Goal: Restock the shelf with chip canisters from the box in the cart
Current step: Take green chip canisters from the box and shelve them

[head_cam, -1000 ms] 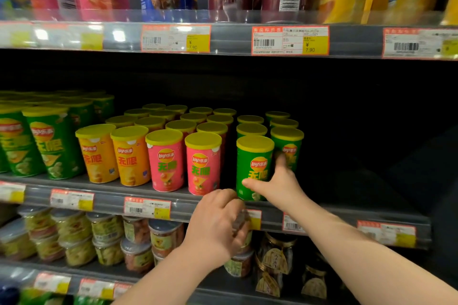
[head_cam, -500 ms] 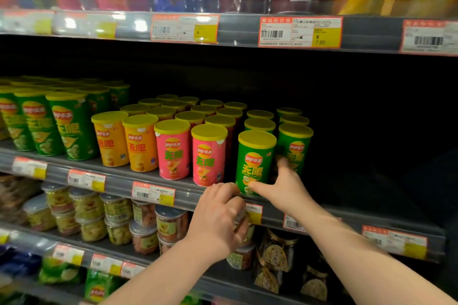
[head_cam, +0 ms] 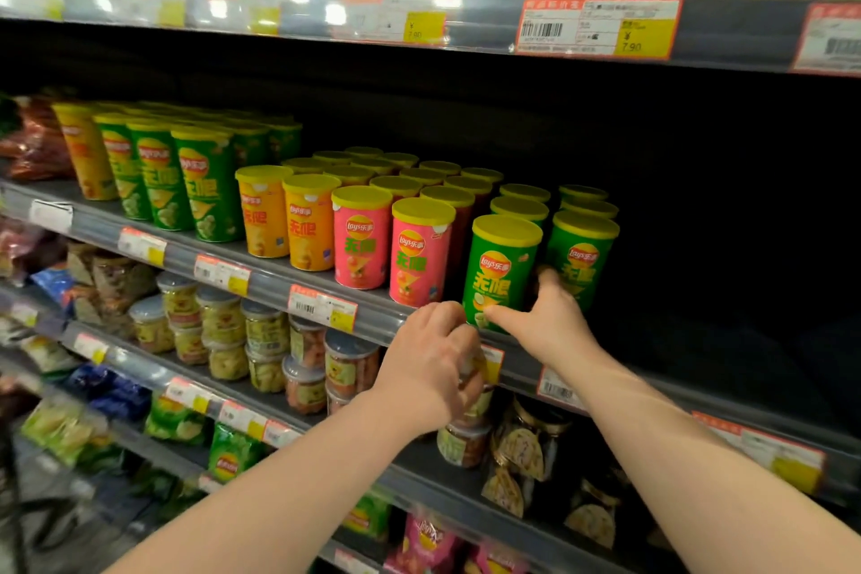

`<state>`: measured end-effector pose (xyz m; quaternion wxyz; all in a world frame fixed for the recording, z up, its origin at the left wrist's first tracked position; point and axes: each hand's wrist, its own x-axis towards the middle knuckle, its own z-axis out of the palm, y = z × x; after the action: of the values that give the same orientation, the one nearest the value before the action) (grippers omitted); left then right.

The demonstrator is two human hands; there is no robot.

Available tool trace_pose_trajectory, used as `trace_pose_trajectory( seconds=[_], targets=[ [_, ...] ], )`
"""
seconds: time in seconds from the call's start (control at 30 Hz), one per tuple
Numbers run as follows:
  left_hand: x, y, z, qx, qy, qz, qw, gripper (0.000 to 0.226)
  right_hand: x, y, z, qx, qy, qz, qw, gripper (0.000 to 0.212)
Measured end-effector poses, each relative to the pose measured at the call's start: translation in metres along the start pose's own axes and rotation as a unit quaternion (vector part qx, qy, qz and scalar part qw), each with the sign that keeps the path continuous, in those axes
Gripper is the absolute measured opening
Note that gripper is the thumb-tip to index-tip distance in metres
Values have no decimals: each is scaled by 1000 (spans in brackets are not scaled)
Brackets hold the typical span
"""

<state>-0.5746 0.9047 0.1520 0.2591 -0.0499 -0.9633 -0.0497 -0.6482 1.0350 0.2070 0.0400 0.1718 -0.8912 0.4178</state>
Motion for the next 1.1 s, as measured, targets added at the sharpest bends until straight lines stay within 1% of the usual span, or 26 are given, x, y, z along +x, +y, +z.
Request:
trace_pose_trajectory(
  seconds=[0.07,0.2,0.27,0.33,0.43,0.5,0.63,0.8,0.93,1.0,1.1],
  targets=[
    [0,1,-5,14,-26,7,1000,39,-2,0,-3,-13,-1,3,1000,64],
    [-9,0,-13,3,-35,19,999,41,-16,2,-7,-41,18,-21,999,63],
    [-20,0,-15,-9,-42,1,999,40,-30,3,-9,-100,41,-53,993,61],
    [-32,-3,-17,21,-74,-14,997,47,-45,1,-7,-166,46,-97,980,54],
    [-51,-13,-28,65,-116,-33,991,52,-67,-9,5,-211,-3,-146,966,42],
    [-67,-24,-34,79,-129,-46,987,52,-80,-19,19,-229,-44,-165,958,39],
    [-108,-50,-50,85,-151,-83,981,49,-104,-39,53,-262,-98,-204,938,43],
    [-166,-83,-75,107,-184,-118,970,53,-141,-70,97,-308,-148,-210,916,42],
    [-218,-108,-91,108,-213,-154,959,57,-168,-92,136,-313,-202,-211,903,42],
    [-244,-121,-99,112,-214,-176,954,59,-180,-104,156,-317,-223,-217,896,45],
    [-282,-139,-114,118,-212,-203,949,55,-198,-127,182,-320,-245,-235,885,47]
  ],
)
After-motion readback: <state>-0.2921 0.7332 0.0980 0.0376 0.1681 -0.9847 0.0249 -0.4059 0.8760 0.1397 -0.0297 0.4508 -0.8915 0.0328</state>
